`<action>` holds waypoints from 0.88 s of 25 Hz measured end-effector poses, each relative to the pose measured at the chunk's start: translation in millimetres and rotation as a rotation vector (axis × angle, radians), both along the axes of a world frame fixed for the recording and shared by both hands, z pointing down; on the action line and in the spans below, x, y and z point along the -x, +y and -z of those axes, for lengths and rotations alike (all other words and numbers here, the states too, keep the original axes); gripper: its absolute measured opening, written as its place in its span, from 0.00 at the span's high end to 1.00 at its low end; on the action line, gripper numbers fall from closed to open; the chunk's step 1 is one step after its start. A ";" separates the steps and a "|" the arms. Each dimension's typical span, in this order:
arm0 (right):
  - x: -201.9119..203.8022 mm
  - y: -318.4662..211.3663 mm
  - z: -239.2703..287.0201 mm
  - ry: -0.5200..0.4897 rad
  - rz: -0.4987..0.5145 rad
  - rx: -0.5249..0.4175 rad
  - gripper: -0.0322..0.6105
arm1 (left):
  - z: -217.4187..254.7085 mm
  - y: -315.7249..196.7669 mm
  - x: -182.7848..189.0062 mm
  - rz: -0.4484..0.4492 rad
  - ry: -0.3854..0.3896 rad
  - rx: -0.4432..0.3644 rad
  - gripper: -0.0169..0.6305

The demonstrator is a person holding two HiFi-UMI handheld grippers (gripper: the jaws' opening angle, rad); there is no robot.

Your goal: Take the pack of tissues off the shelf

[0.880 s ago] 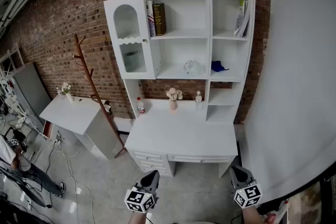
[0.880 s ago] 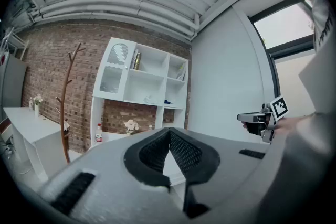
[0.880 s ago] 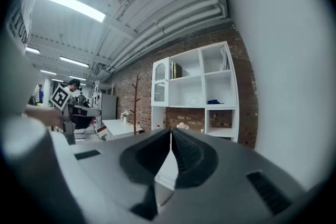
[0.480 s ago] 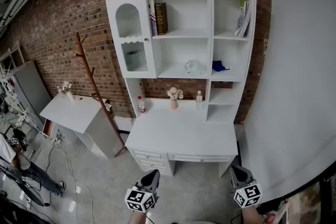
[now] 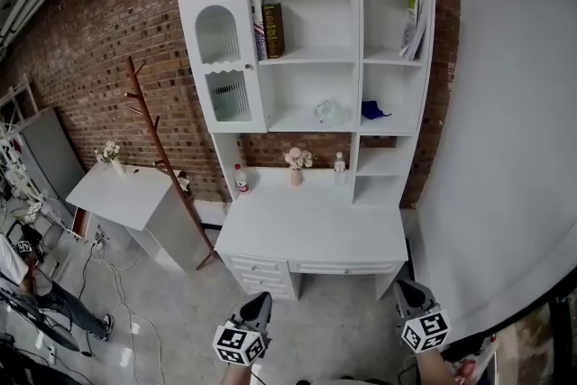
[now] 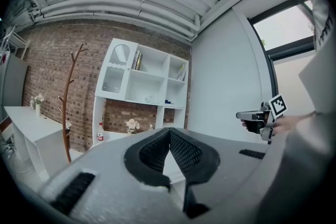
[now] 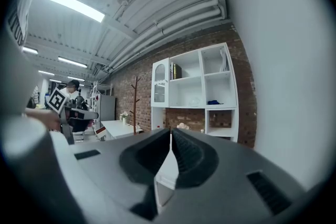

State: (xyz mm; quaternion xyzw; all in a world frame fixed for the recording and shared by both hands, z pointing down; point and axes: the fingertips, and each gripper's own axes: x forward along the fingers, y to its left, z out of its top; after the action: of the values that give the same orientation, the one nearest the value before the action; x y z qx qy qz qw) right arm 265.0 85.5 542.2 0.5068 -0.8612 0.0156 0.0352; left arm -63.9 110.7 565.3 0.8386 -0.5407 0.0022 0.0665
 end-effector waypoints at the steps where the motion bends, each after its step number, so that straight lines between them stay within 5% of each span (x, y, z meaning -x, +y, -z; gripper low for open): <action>1: 1.0 1.4 -0.3 0.000 -0.002 0.001 0.90 | -0.8 1.2 0.6 -0.003 0.000 0.001 0.94; 22: 60.9 29.4 -15.5 0.013 -0.025 0.053 0.90 | -16.9 24.5 51.9 -0.052 0.006 0.034 0.94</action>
State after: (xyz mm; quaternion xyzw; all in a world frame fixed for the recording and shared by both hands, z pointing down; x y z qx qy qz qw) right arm 204.1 114.9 557.6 0.5164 -0.8539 0.0354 0.0539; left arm -115.8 135.2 582.2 0.8512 -0.5183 0.0104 0.0824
